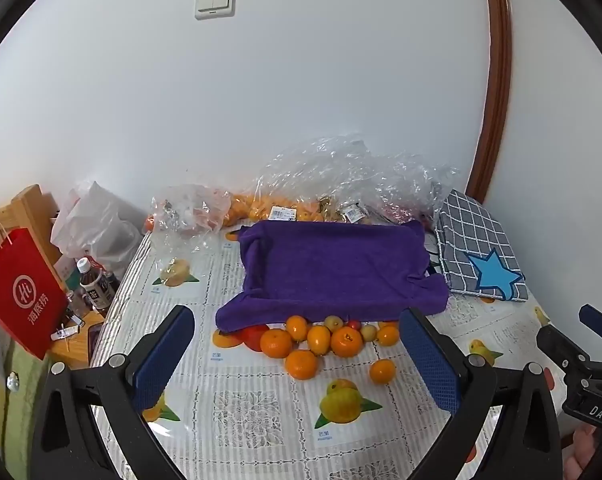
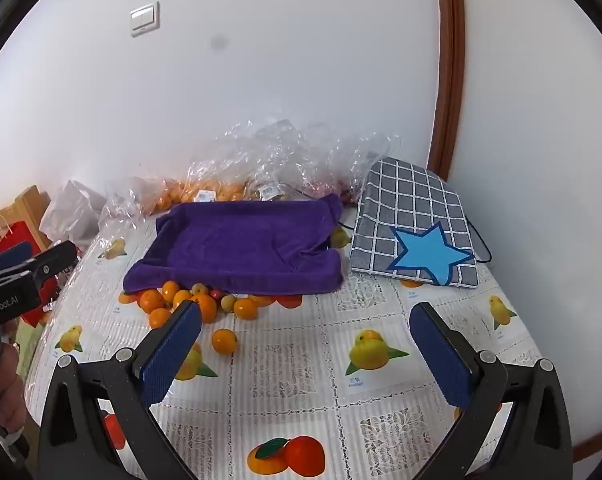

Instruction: Organize fruits

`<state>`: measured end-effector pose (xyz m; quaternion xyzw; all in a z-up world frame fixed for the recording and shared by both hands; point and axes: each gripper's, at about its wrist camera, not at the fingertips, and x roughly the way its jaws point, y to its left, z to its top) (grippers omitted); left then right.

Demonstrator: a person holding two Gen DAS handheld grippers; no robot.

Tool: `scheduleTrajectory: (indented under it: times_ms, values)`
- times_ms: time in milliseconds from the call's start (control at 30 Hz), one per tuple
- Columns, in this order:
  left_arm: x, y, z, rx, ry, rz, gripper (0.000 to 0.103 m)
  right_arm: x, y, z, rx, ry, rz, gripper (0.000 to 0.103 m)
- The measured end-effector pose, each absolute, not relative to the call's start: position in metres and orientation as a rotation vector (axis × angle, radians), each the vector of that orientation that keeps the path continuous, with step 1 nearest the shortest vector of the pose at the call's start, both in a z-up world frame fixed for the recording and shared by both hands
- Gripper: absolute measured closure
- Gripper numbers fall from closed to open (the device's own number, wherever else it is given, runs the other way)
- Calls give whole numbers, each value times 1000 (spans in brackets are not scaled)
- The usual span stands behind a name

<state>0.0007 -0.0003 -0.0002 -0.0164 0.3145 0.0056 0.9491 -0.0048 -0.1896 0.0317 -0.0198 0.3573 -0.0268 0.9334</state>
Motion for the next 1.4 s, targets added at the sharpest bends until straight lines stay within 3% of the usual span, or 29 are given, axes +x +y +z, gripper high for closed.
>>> scheduleTrajectory:
  times_ms: [1400]
  values:
    - [-6, -6, 6, -41, 619, -1, 0, -16, -186, 43, -32, 712, -53, 1]
